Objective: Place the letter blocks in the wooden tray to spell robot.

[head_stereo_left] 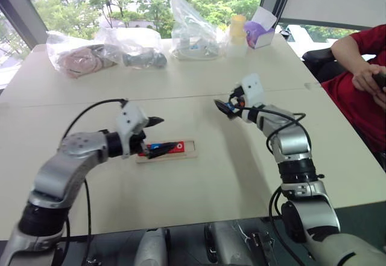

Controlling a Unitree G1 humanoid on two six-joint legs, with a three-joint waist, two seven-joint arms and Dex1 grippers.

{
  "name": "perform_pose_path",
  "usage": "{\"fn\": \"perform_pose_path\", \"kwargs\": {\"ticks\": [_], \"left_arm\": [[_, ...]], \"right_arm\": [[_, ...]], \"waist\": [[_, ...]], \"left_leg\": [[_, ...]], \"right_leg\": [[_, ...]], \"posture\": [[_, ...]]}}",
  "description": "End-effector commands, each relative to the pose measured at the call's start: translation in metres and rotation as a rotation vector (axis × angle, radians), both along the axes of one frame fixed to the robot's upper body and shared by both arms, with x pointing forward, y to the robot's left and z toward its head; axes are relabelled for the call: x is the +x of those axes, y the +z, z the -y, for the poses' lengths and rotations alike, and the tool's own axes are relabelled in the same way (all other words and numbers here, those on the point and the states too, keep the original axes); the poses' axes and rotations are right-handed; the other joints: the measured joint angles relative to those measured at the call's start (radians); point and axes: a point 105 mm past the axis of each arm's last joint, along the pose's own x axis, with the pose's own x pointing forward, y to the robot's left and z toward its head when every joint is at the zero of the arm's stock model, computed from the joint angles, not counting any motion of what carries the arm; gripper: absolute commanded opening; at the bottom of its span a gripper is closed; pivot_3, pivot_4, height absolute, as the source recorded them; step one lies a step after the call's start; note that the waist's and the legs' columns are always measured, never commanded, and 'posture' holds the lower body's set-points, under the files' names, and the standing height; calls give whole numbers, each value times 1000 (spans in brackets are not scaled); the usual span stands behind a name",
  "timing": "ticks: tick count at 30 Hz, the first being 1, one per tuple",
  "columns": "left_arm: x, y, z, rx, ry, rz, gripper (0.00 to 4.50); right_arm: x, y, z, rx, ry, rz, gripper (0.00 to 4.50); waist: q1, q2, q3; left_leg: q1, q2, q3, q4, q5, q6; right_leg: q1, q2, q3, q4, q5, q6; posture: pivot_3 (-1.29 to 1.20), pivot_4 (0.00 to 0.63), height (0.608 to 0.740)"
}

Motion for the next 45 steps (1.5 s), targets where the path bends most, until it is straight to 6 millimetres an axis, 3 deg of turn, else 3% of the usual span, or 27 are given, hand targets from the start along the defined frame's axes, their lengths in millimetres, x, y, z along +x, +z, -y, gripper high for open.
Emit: {"fn": "perform_pose_path", "kwargs": {"ticks": [1, 12, 16, 19, 23, 24, 29, 32, 38, 45], "left_arm": [[8, 5, 13, 23, -4, 74, 4500], [13, -3, 8, 72, 27, 95, 4500], [14, -4, 6, 75, 39, 94, 4500], [13, -4, 5, 78, 42, 93, 4500], [12, -5, 7, 72, 38, 91, 4500], [11, -5, 8, 69, 37, 91, 4500], [10, 1, 11, 51, 27, 104, 4500], [8, 5, 13, 46, 7, 110, 4500], [6, 10, 19, 56, -46, 115, 4500], [2, 6, 23, 88, -125, 79, 4500]], "right_arm": [[9, 2, -3, 30, -37, 26, 4438], [33, -18, -10, 96, -100, -46, 4438], [35, -25, -23, 100, -74, -73, 4438], [34, -28, -28, 94, -66, -71, 3628], [34, -30, -29, 78, -67, -68, 1532], [34, -30, -29, 73, -66, -66, 1217], [32, -15, -16, 50, -108, 6, 1254], [13, -5, -6, 63, -157, 43, 1254], [-61, -12, -11, 140, -209, -47, 1254], [-104, -15, -13, 170, -292, -144, 1254]], "waist": [[-2, 0, 0], [-21, 0, 0], [-24, 0, 0], [-24, 0, 0], [-22, 0, 0], [-22, 0, 0], [-21, 0, 0], [-17, 0, 0], [-9, 0, 0], [-6, 0, 0]], "left_leg": [[0, 0, 0, 0, 0, 0], [0, 0, -1, -1, 0, 0], [0, 0, -1, -1, 0, 0], [0, 0, -1, -1, 0, 0], [0, 1, -1, -1, 0, 0], [0, 1, -1, -1, 0, 0], [0, 1, -1, -1, 0, 0], [-2, 1, -3, -1, 0, 0], [-7, 2, -4, -1, 0, 0], [-8, 1, -4, 1, 0, -1]], "right_leg": [[0, 1, 0, 0, 0, 0], [0, 1, 0, 0, 0, 1], [0, 1, 0, 0, 0, 1], [0, 1, 0, 0, 0, 1], [0, 1, 0, 0, 0, 1], [0, 0, 0, 0, 0, 1], [0, 0, 0, 0, 0, 1], [0, 0, 0, 0, 0, 1], [-5, 0, -1, 0, 0, 2], [-6, 0, -1, 0, -1, 0]], "posture": [[0, 150, 740], [0, 150, 740], [0, 150, 740], [0, 150, 740], [0, 150, 740], [0, 150, 740], [0, 150, 740], [0, 150, 740], [0, 150, 740], [0, 150, 740]]}}
